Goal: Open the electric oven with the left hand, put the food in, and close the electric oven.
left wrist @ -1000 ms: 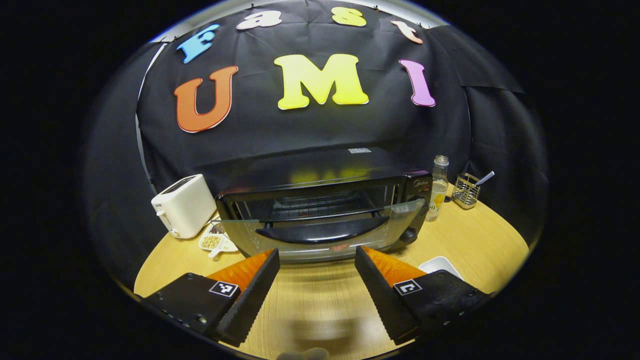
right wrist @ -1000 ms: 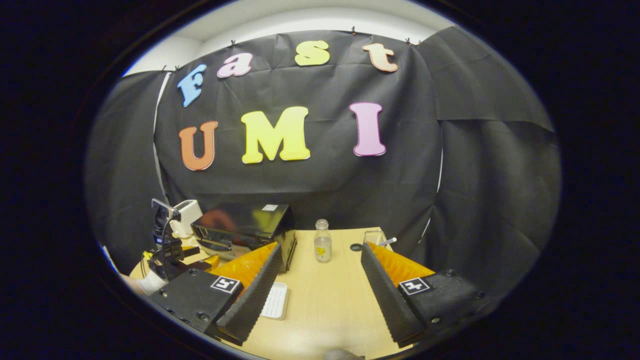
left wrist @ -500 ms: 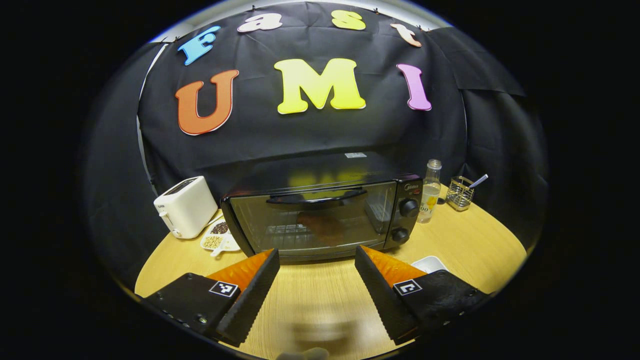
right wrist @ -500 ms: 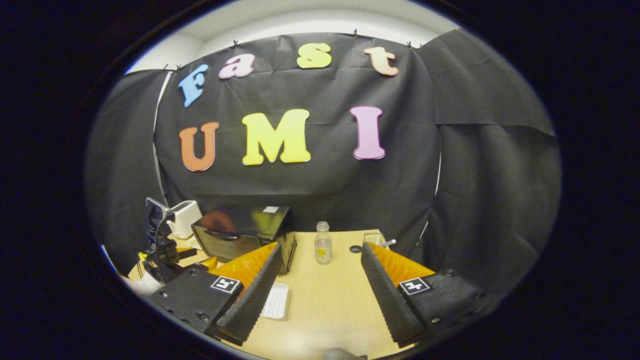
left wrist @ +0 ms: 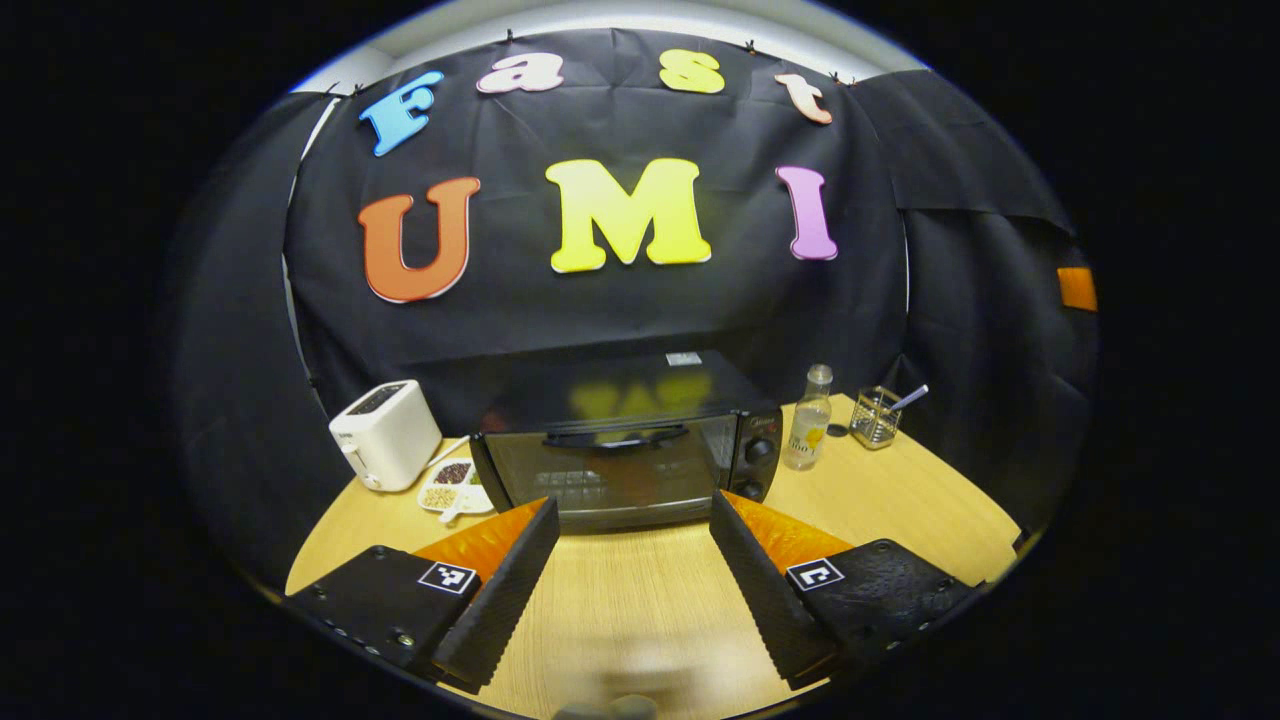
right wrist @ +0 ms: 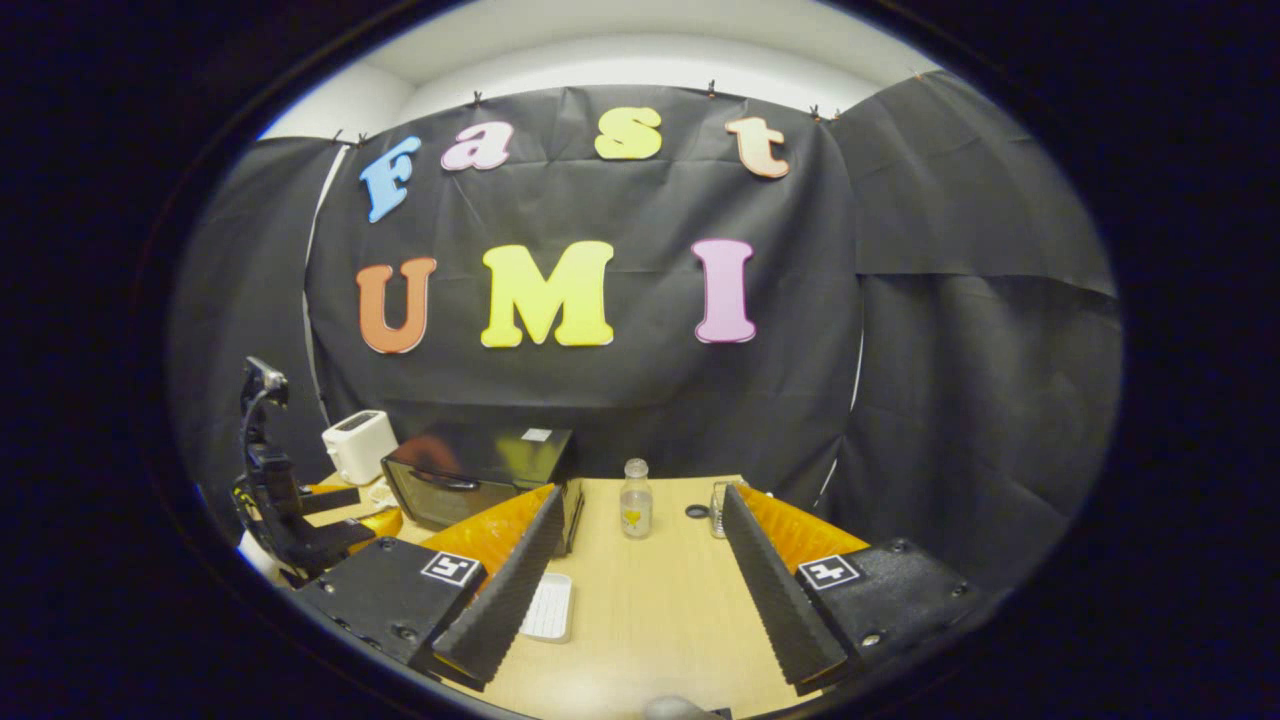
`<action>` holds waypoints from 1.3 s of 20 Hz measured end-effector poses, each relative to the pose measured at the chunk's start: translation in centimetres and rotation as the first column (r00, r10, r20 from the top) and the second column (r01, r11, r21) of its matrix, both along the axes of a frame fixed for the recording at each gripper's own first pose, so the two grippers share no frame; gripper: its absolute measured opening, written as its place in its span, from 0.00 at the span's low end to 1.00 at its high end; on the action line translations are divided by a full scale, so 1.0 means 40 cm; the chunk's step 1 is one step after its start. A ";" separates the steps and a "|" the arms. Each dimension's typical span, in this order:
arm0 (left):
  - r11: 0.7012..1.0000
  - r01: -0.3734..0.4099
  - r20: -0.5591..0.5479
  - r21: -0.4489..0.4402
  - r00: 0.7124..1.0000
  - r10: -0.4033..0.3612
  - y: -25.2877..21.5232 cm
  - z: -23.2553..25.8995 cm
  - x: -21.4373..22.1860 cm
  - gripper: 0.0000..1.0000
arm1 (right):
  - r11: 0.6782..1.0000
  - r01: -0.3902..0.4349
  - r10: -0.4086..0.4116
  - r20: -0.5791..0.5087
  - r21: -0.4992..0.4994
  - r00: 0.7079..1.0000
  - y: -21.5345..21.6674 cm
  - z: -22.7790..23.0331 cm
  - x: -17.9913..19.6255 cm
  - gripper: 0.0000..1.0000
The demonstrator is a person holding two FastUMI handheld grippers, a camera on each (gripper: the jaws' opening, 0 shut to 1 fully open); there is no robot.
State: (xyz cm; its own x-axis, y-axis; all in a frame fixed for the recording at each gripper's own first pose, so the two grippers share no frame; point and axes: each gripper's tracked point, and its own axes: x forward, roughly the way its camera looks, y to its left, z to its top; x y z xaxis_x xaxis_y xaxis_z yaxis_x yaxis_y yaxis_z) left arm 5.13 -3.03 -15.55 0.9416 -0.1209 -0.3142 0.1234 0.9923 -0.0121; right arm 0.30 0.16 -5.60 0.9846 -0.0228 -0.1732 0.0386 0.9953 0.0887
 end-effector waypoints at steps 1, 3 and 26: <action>1.000 -0.015 0.023 -0.014 1.000 0.016 0.007 0.054 -0.031 0.97 | 1.000 -0.005 0.005 0.014 0.002 1.000 -0.013 0.015 -0.012 1.00; 0.998 -0.051 0.113 -0.033 0.992 0.054 0.005 0.173 -0.093 0.97 | 1.000 -0.024 0.024 0.042 0.013 0.999 -0.046 0.042 -0.038 1.00; 0.981 -0.183 0.296 -0.062 0.935 0.193 0.018 0.498 -0.373 0.96 | 0.997 -0.070 0.072 0.172 -0.018 0.982 -0.133 0.152 -0.157 1.00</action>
State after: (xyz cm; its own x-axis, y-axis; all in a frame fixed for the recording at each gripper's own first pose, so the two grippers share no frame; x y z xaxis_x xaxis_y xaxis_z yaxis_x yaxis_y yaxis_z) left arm -9.78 -2.31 4.38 0.9980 0.0623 -0.0129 -0.0628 0.9974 -0.0365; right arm -5.99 -5.16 0.47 0.9989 0.0470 -0.0005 -0.0468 0.9960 0.0758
